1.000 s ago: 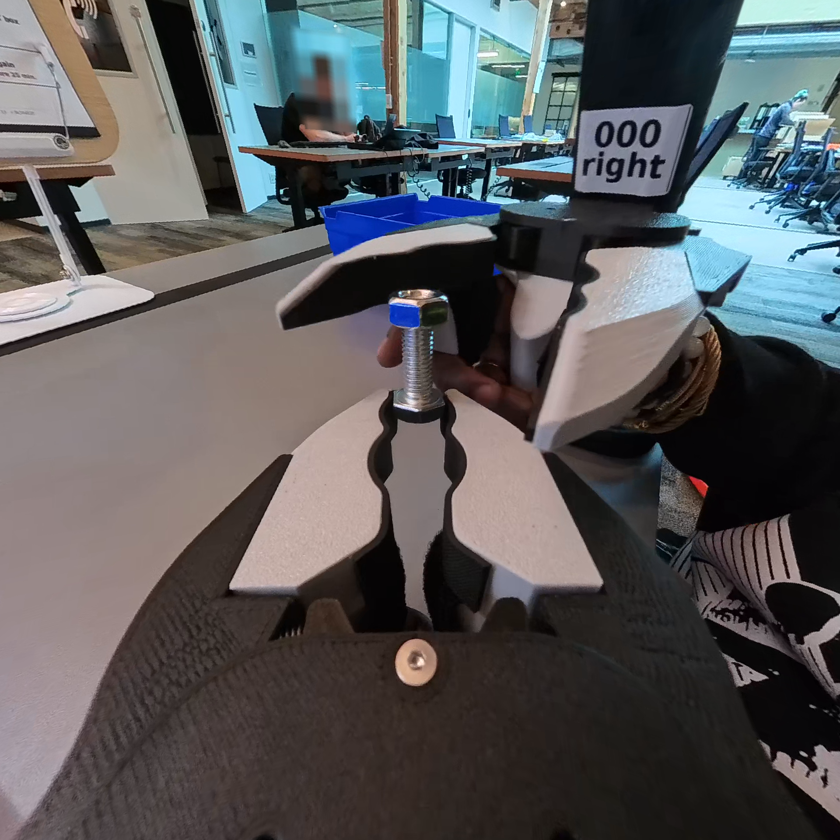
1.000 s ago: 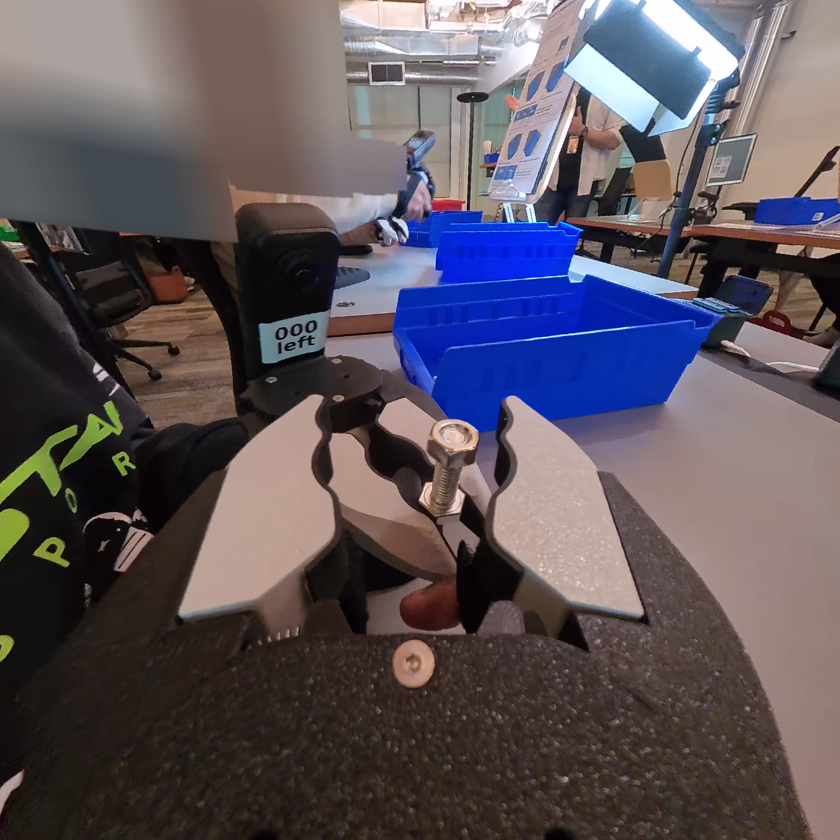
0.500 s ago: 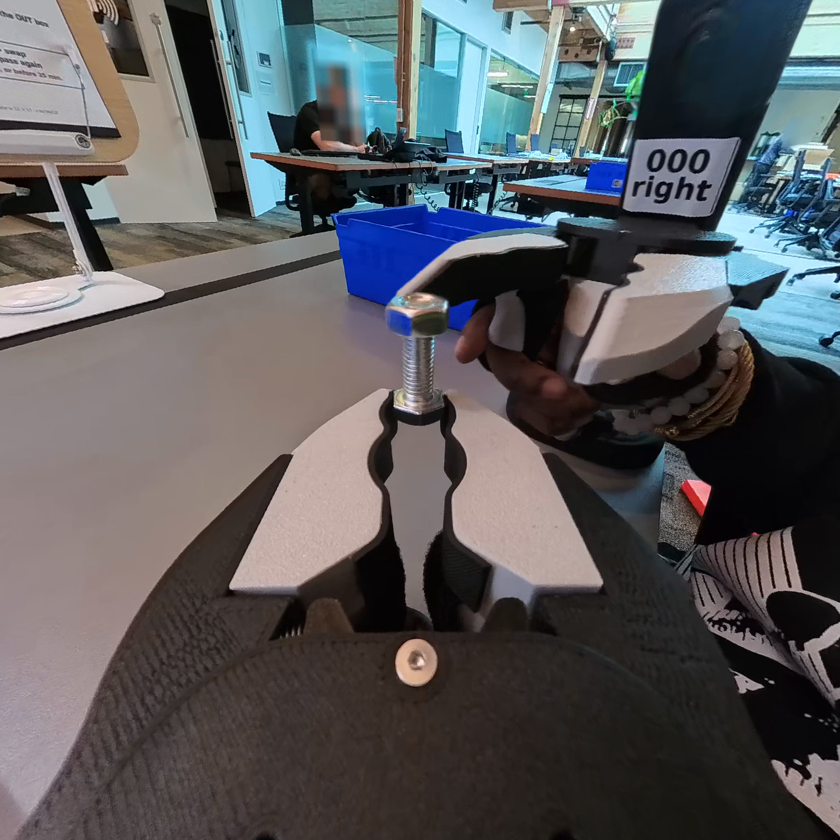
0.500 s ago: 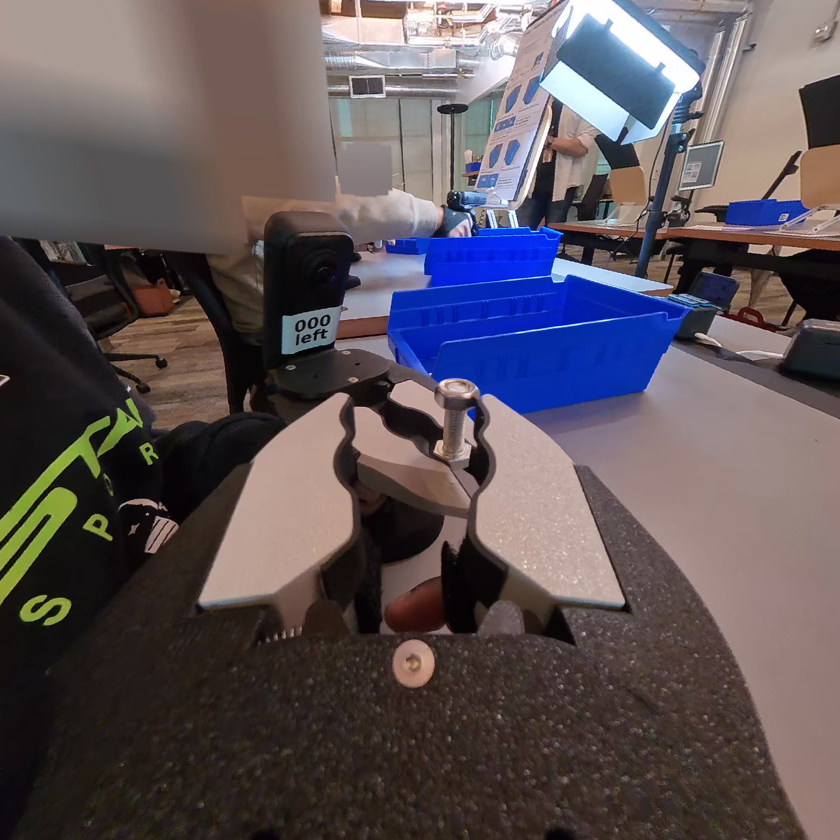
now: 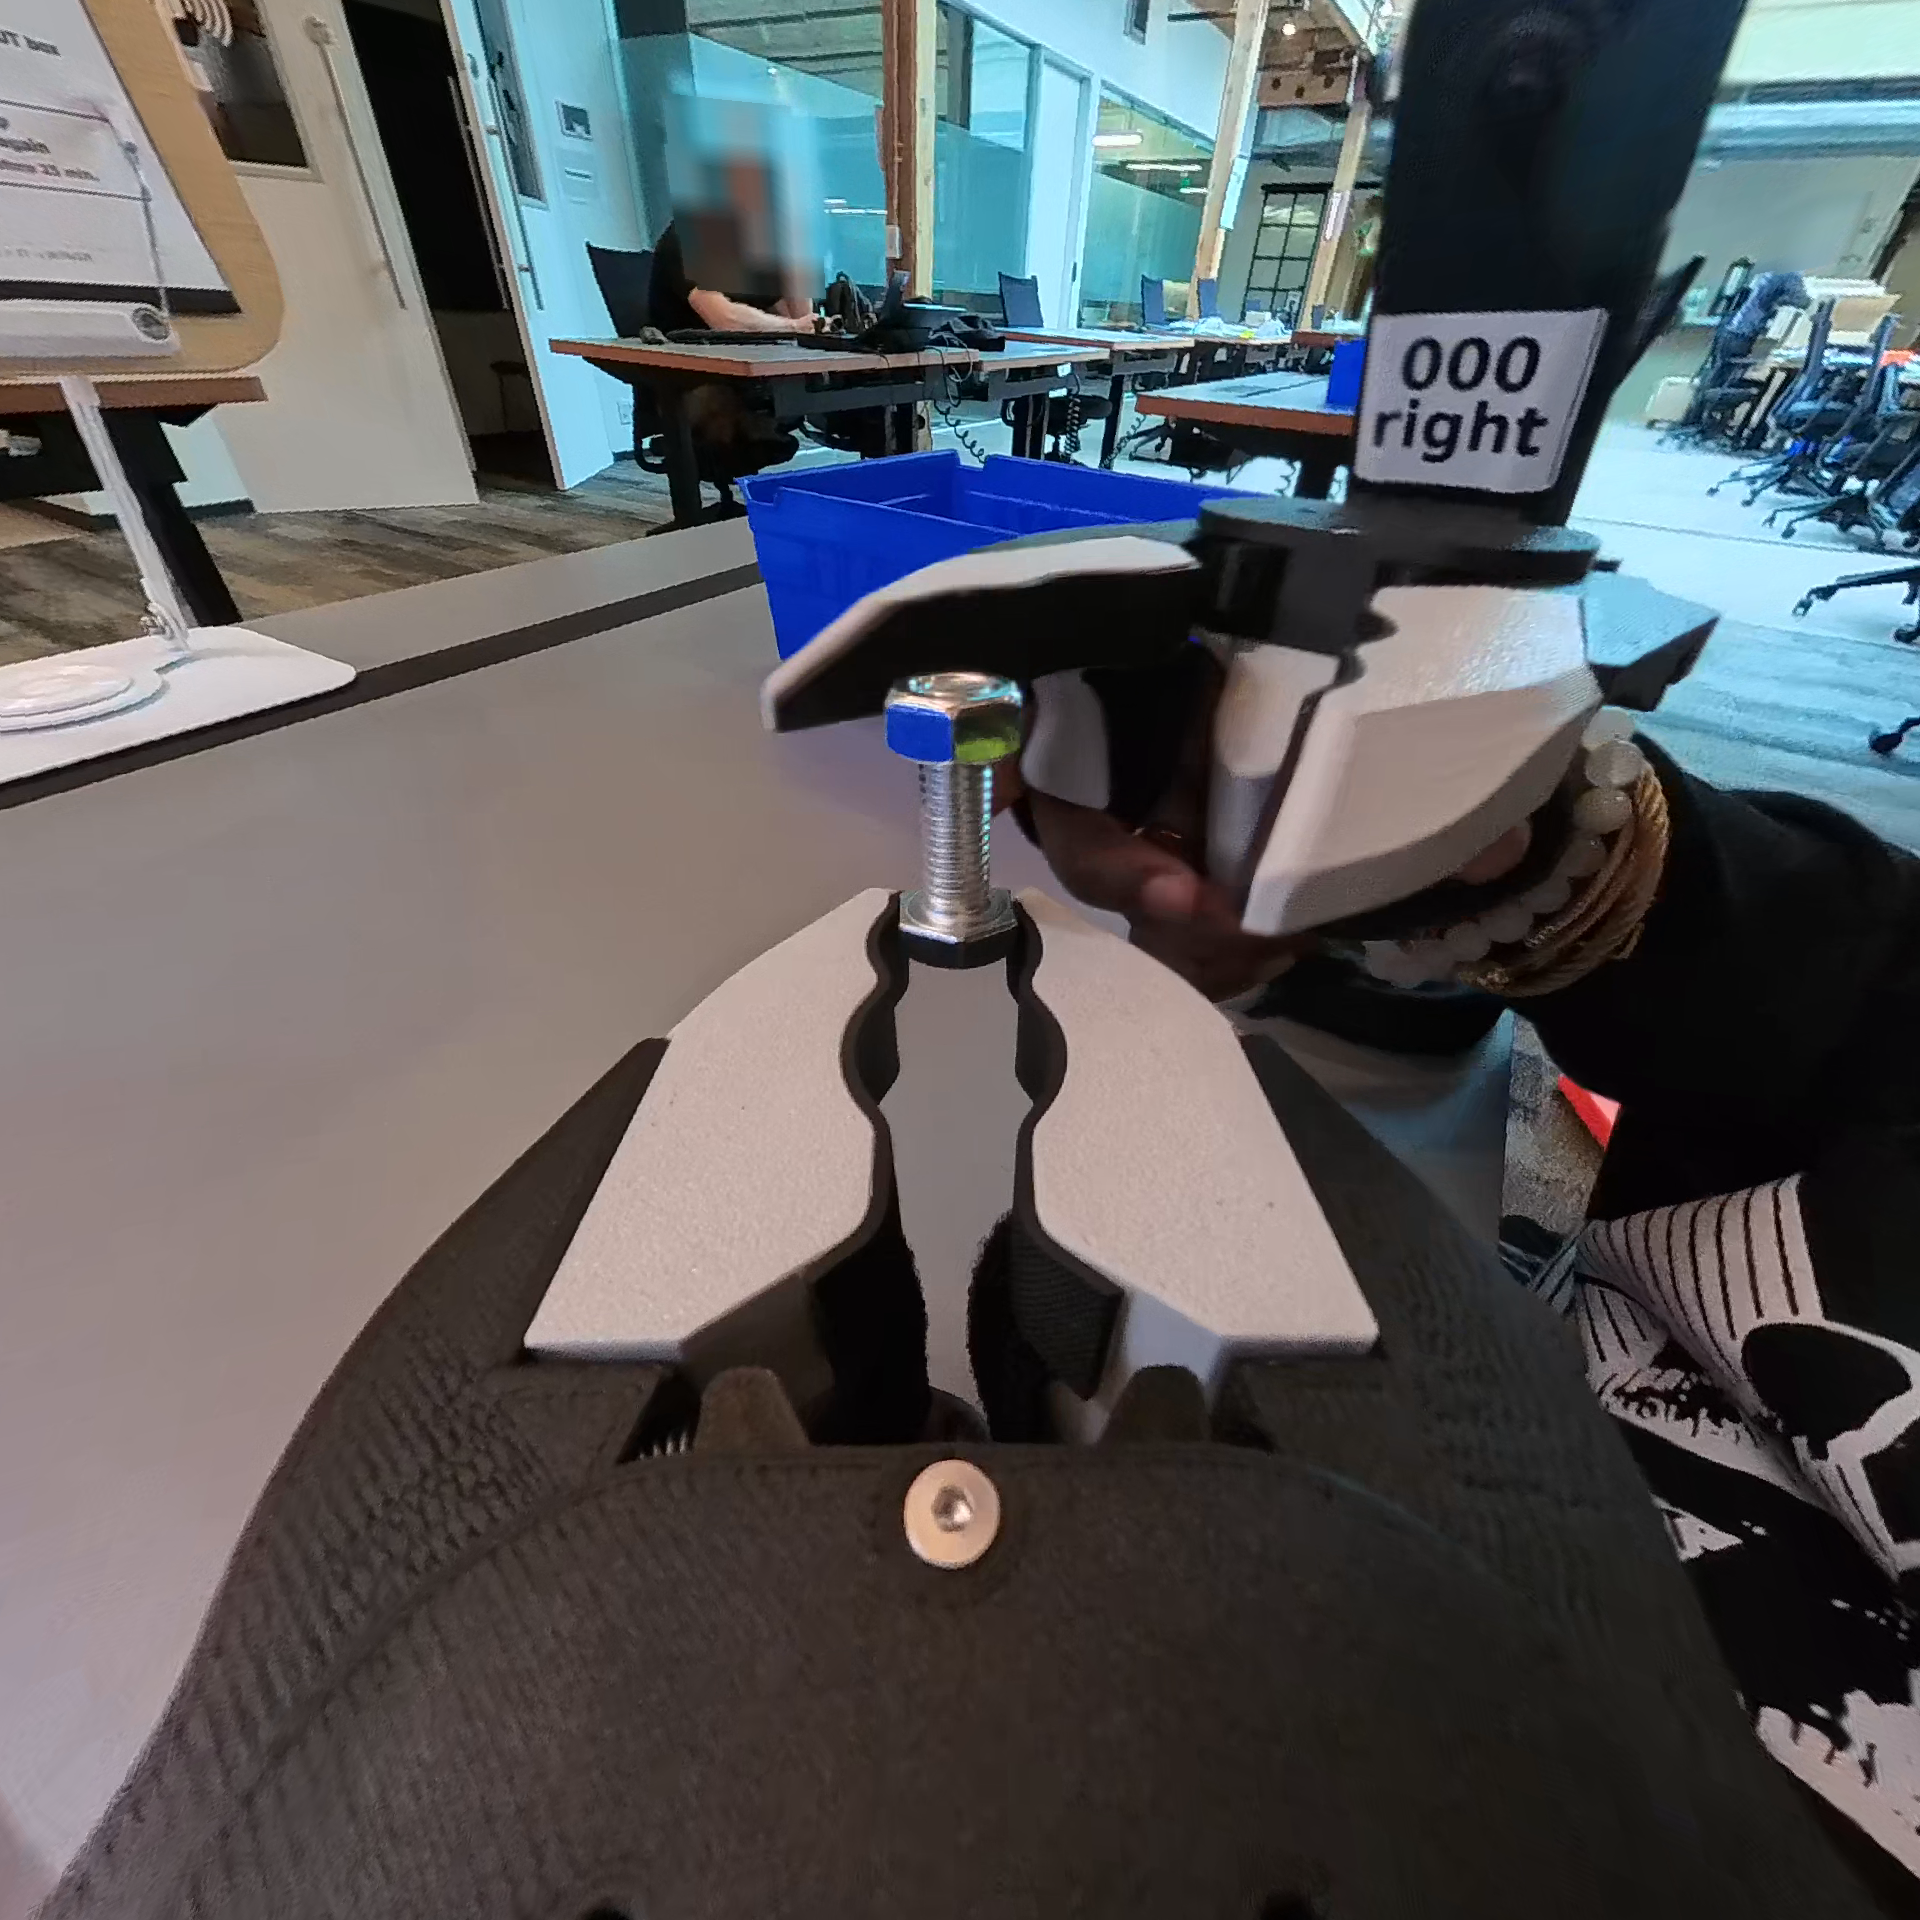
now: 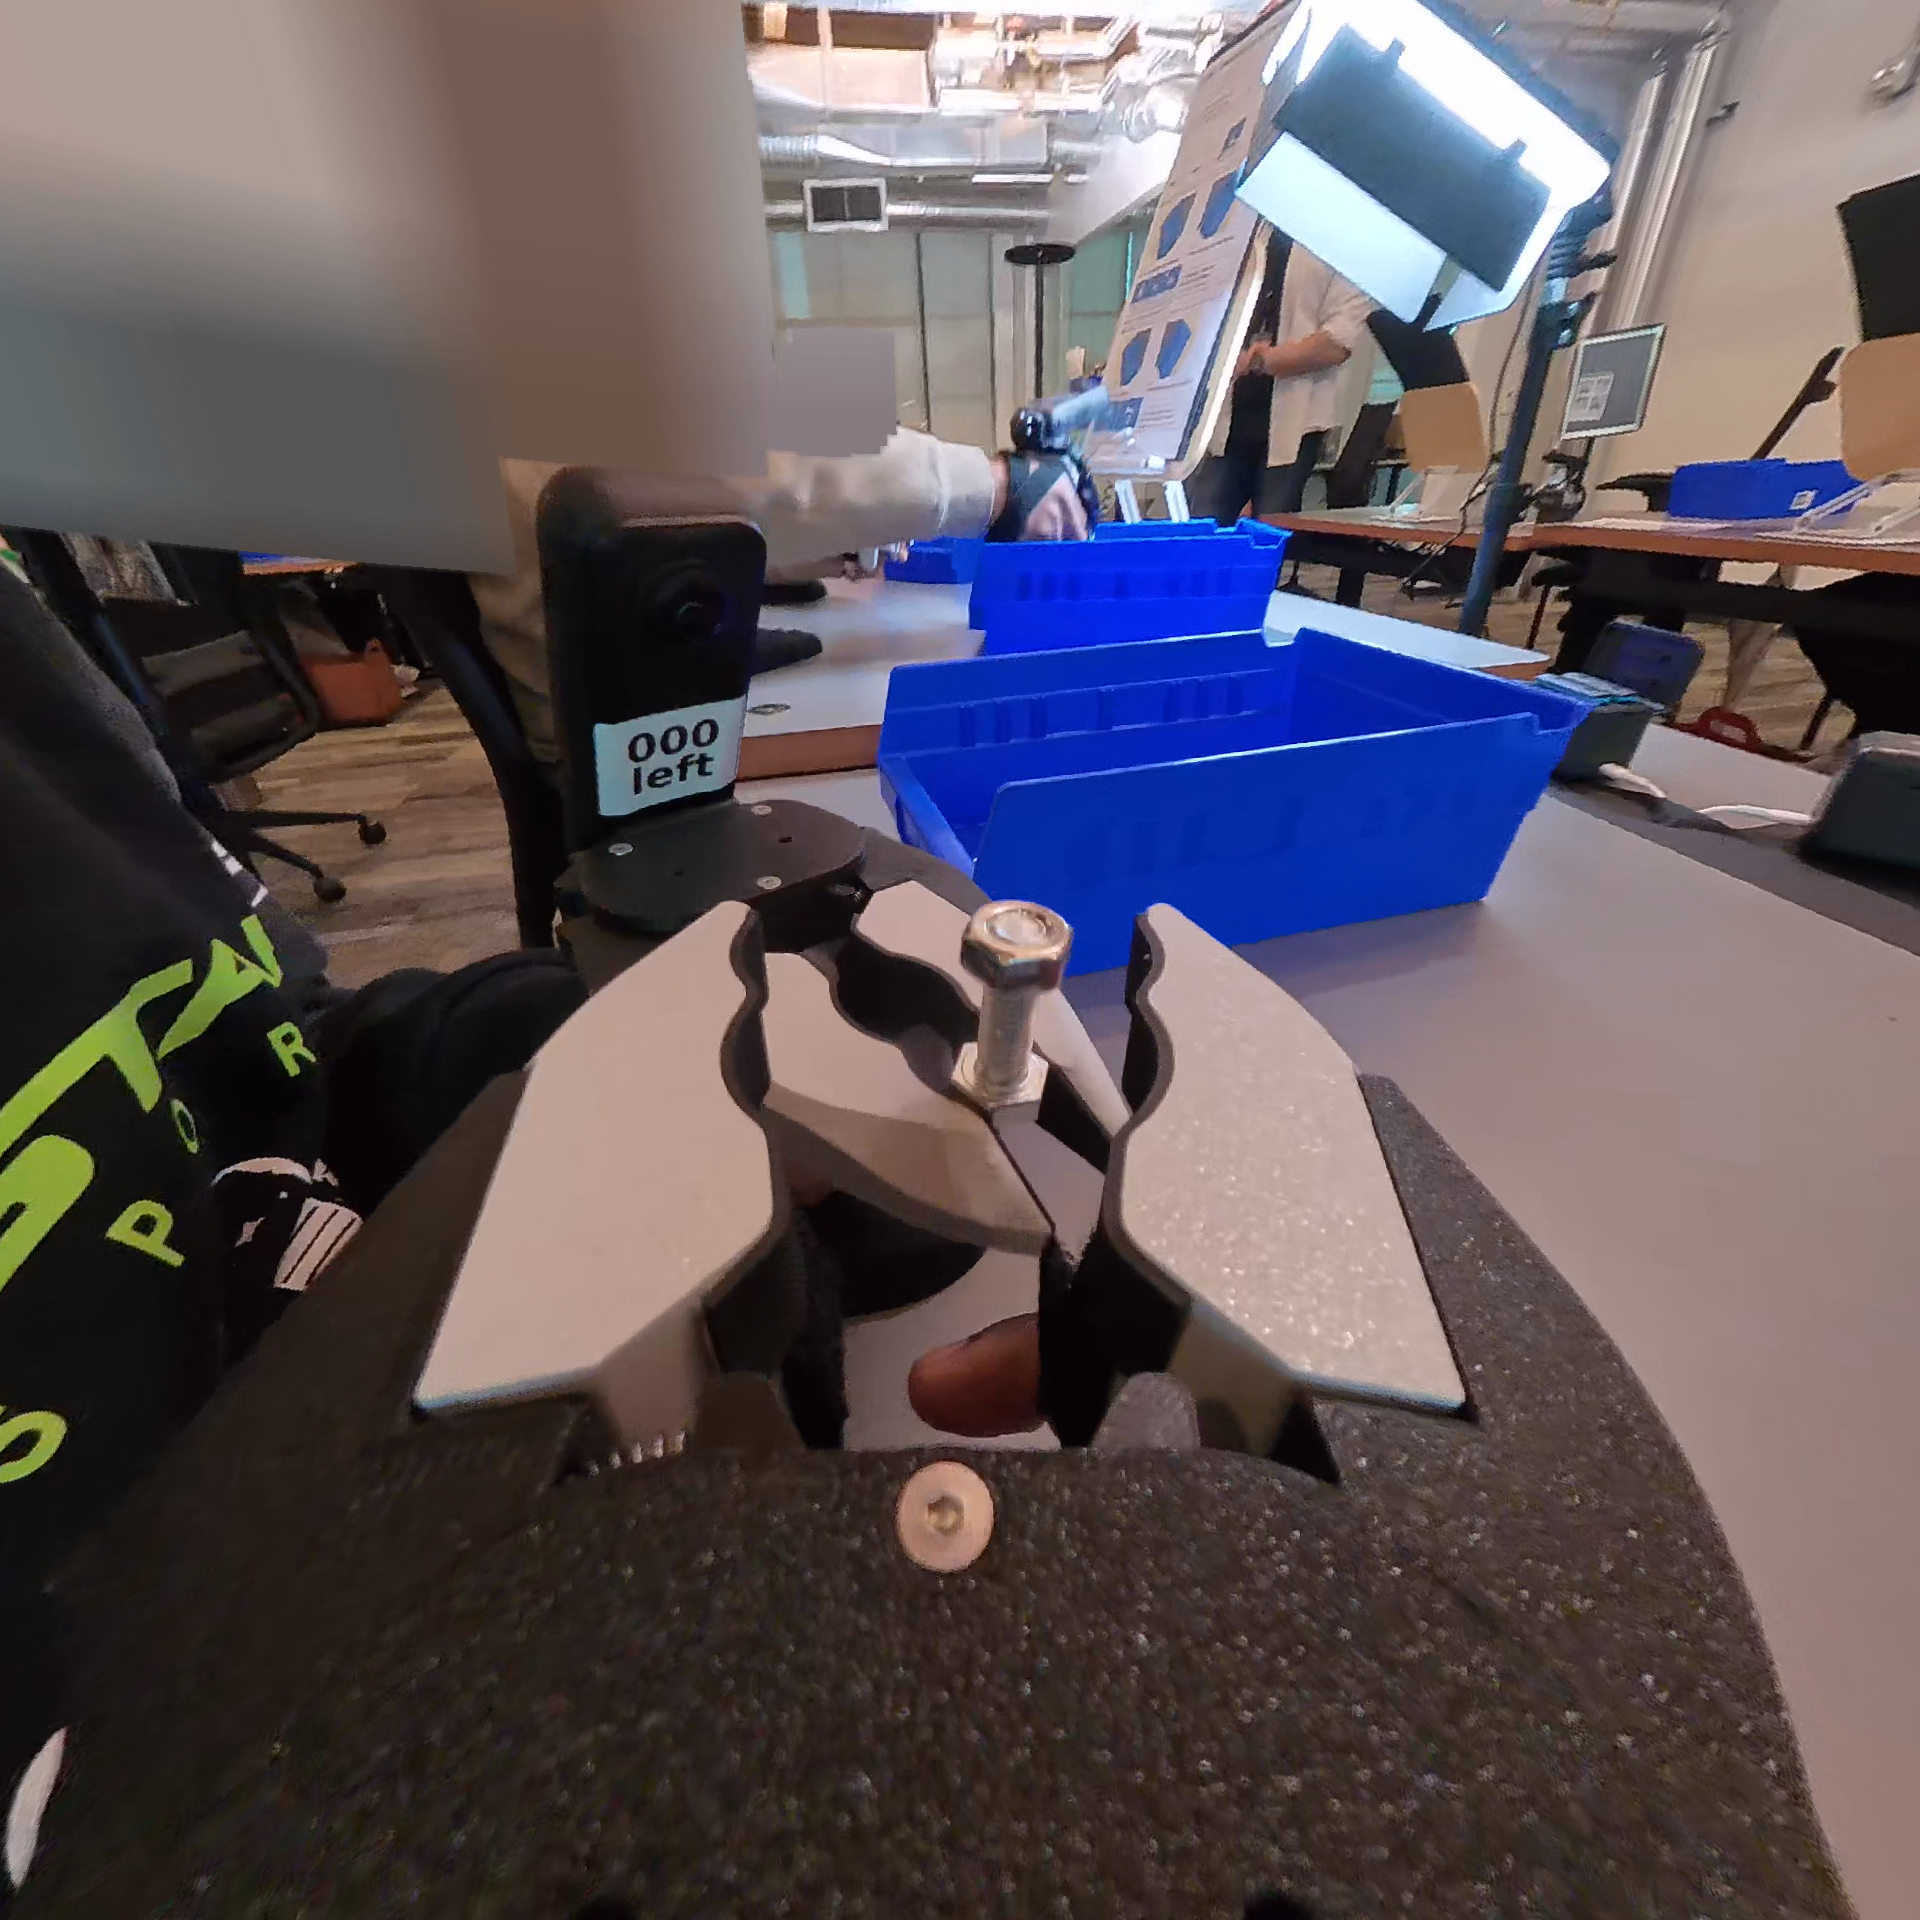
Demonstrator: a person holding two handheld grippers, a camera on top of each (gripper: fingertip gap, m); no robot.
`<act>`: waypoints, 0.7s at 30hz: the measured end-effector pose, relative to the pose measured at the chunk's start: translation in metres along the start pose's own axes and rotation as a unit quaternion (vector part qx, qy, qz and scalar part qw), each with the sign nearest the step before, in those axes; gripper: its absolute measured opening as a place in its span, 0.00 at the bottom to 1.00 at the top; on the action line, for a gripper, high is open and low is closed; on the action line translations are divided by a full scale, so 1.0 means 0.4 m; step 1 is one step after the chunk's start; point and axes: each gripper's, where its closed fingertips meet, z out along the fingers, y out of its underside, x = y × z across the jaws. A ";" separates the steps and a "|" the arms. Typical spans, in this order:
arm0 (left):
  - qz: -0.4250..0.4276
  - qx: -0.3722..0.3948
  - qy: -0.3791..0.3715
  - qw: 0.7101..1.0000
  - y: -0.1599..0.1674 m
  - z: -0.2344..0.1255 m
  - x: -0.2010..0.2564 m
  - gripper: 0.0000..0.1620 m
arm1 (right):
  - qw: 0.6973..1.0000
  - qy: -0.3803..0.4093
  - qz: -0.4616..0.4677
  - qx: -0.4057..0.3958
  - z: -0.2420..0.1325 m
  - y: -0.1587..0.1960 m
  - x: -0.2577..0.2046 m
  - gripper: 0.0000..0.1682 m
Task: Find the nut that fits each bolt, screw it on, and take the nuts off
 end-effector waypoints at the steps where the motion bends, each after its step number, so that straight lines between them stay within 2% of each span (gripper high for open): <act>1: 0.005 -0.003 0.001 1.000 0.002 0.001 0.003 0.11 | 1.000 -0.006 0.000 -0.005 0.008 0.003 -0.003 0.40; 6: 0.014 -0.011 0.003 1.000 0.007 0.005 0.008 0.11 | 1.000 -0.018 -0.004 -0.017 0.022 0.009 -0.012 0.34; 15: -0.001 0.002 -0.005 1.000 -0.001 -0.002 -0.004 0.11 | 1.000 0.002 0.004 -0.005 -0.021 0.004 -0.010 0.29; 21: -0.008 0.006 -0.008 1.000 -0.004 -0.004 -0.009 0.11 | 1.000 -0.017 0.012 -0.004 -0.051 0.001 -0.027 0.17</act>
